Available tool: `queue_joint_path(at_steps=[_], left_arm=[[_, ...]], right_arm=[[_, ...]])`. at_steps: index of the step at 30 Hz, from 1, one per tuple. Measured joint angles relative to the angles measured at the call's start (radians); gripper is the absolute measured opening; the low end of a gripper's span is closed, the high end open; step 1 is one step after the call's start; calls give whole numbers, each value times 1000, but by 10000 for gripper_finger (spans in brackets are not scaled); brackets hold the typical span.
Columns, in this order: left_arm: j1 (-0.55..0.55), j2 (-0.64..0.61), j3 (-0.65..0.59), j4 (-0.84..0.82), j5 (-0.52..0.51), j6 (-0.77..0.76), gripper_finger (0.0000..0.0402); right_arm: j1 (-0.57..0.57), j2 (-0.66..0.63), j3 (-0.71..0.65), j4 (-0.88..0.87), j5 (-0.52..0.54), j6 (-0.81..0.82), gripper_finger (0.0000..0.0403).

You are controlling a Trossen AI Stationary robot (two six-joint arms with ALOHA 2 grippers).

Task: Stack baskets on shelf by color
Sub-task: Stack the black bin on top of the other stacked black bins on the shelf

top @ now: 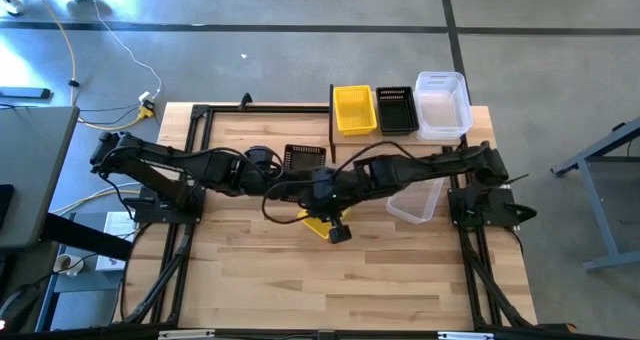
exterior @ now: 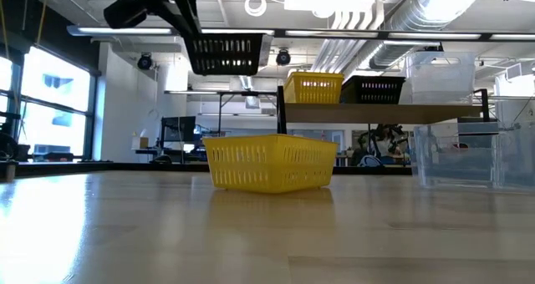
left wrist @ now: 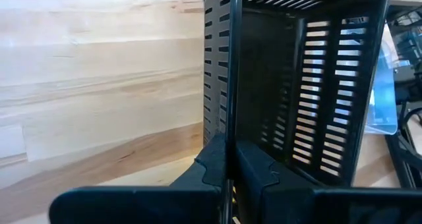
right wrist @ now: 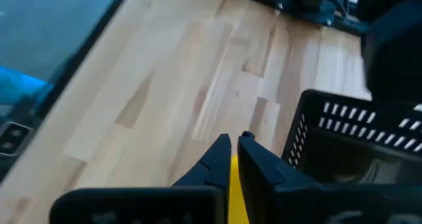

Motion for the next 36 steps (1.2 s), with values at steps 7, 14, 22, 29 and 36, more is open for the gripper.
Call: queue_joint_path(at_steps=[7, 14, 22, 29, 36], left_arm=[[0, 0, 0, 8, 0, -9, 1], [0, 1, 0, 64, 1, 10, 1], [3, 1, 0, 124, 37, 55, 1], [25, -7, 0, 182, 92, 120, 1], [27, -3, 0, 176, 109, 139, 14]], right_arm=[[0, 46, 0, -3, 111, -7, 88], [-1, 70, 0, -44, 198, 5, 141], [-1, 80, 0, -124, 259, 35, 144], [-1, 80, 0, -167, 277, 38, 132], [0, 80, 0, -173, 272, 63, 12]])
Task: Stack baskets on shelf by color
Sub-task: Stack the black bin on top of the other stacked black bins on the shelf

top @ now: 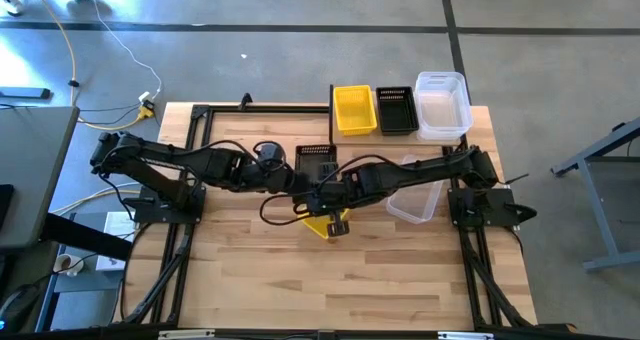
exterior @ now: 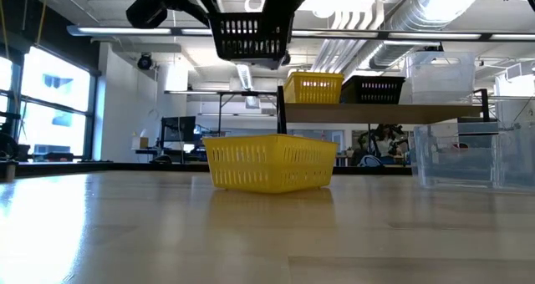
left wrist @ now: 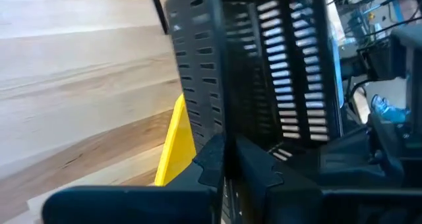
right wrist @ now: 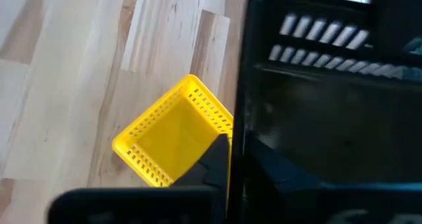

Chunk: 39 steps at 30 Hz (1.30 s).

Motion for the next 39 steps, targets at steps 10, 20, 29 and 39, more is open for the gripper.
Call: queue_joint_path(at_steps=[10, 20, 29, 39], left_arm=[[6, 0, 0, -14, 8, 95, 68], [78, 0, 0, -16, 69, 273, 155], [184, -31, 0, 3, 91, 519, 176], [310, -96, 1, 8, 89, 791, 170]], right_arm=[[0, 0, 0, -20, -2, 72, 3], [0, -1, 0, -93, -6, 216, 0], [-3, -12, 0, -225, 0, 364, 0], [-8, -111, 0, -319, 72, 437, 0]])
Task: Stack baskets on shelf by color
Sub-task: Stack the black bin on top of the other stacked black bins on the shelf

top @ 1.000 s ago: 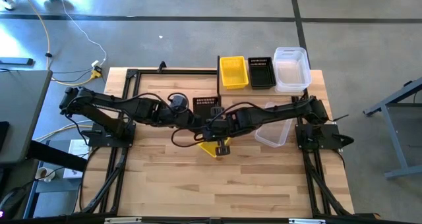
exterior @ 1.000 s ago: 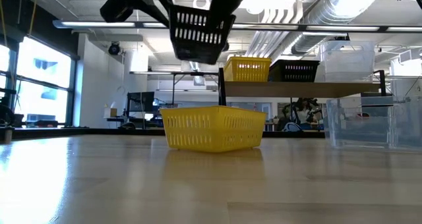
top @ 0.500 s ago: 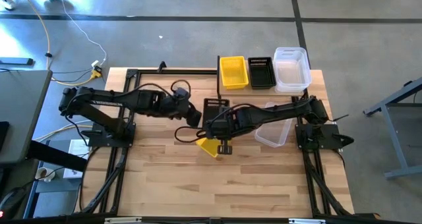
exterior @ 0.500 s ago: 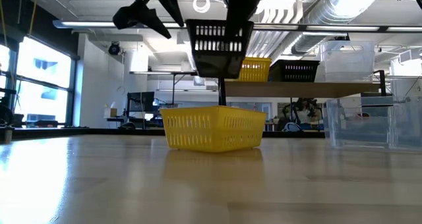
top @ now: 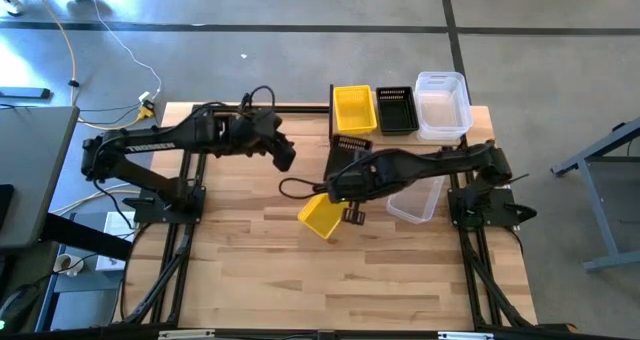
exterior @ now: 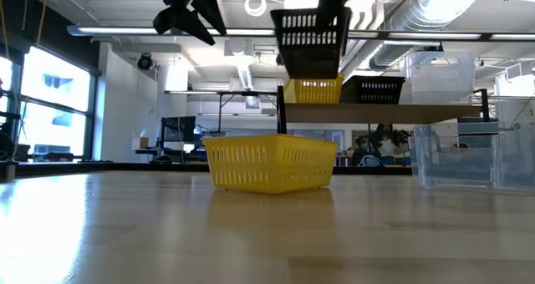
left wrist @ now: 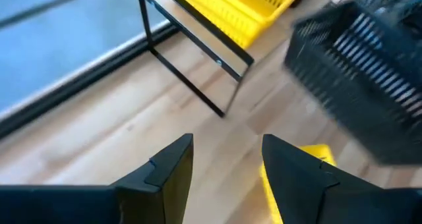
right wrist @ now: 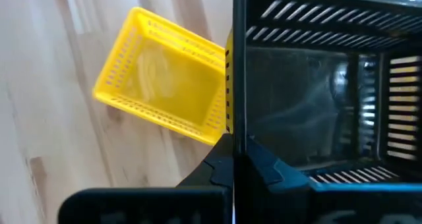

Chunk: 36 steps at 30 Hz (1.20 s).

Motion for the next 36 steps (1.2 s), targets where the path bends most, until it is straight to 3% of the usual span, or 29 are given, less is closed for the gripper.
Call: queue_joint_path(at_steps=[11, 18, 26, 36], left_arm=[[44, -9, 0, -1, 3, 189, 170], [44, -9, 0, 4, 3, 223, 170], [44, -9, -1, 52, 3, 241, 170], [44, -9, -1, 95, 3, 275, 170]], right_arm=[[-5, -175, 0, -121, 190, 9, 0], [-67, -287, 0, -198, 290, -41, 0], [-260, -394, -7, -175, 284, -271, 0], [-492, -609, -345, 191, 47, -647, 0]])
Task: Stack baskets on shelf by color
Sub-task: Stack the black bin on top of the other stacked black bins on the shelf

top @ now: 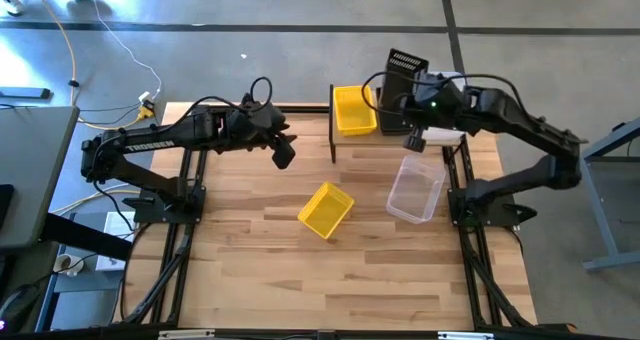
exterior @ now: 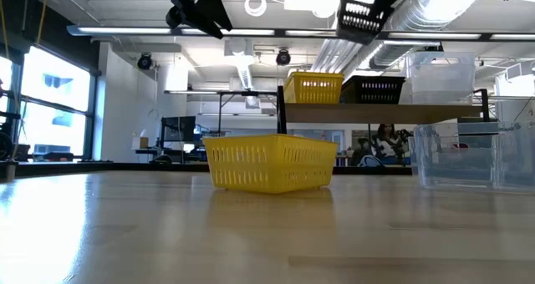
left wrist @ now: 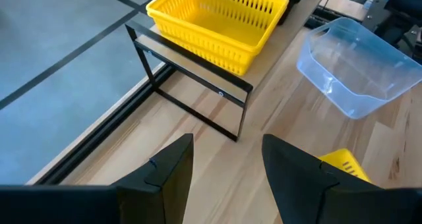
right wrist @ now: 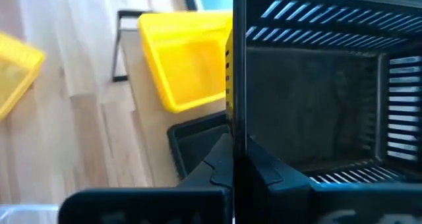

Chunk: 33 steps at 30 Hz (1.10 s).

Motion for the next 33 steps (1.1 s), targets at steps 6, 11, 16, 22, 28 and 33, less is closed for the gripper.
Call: queue_joint_path(at_steps=[6, 11, 16, 22, 28, 33], left_arm=[[0, 0, 0, 0, 0, 0, 170], [0, 1, 0, 0, 0, 0, 170], [0, 1, 0, 0, 0, -1, 170], [0, 1, 0, 0, 0, -1, 170], [0, 1, 0, 0, 0, -1, 170], [0, 1, 0, 0, 0, -3, 170]], right_arm=[[-81, -20, -67, 2, -73, -149, 0], [-146, -12, -90, 2, -180, -273, 0], [-212, -12, -129, -9, -243, -332, 0], [-243, -12, -176, -1, -286, -358, 0], [-248, -12, -230, 10, -284, -364, 0], [-248, -10, -265, 42, -254, -381, 0]])
